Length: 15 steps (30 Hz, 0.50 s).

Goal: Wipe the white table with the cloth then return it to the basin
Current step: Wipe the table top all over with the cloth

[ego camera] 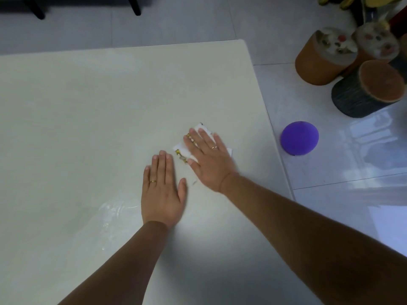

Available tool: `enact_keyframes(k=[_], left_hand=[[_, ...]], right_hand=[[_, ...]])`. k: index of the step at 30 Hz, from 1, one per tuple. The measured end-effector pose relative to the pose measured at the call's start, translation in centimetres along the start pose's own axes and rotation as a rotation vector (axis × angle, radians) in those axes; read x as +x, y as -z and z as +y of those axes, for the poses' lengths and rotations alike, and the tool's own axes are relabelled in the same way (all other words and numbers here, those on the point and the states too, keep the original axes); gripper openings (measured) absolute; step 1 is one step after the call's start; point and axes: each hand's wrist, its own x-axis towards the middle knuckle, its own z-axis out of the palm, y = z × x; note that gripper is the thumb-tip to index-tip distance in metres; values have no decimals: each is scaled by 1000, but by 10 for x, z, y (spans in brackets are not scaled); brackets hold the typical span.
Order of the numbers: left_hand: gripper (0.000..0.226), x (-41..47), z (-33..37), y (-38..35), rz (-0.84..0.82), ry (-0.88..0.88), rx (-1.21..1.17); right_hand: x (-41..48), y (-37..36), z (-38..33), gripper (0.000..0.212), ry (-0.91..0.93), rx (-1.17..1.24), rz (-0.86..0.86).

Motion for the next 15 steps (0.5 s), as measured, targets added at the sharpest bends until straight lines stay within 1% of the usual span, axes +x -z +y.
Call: enact_keyframes(k=[1,2,4,7,8,9,10,12,14,15], left_hand=[[67,0,0,0,-1,2,0],[67,0,0,0,-3,3,-2],[67,1,-1,0,-10,5,-6],[67,2,-1,-2,-14,11,13],[67,1,-1,-2,-20,12,16],[66,1,-1,-1,-25,14,19],[66,1,-1,-1,-28,15,22],[66,2,-1,0,-38,15,19],[66,1,-1,2,-39,14,3],[66,1,-1,3,-41,13,-5]], right_hand=[[5,2,15,57,-9,-28,7],[12,4,30,57,-60,-37,13],[30,9,51,57,-243,-2,16],[55,9,38,58,-567,66,55],[61,7,23,59,-625,74,66],[65,5,7,60,-614,73,63],[67,3,-8,60,-532,58,52],[65,2,-23,59,-258,38,16],[65,8,-7,57,-18,32,-10],[66,10,7,57,60,-1,-15]])
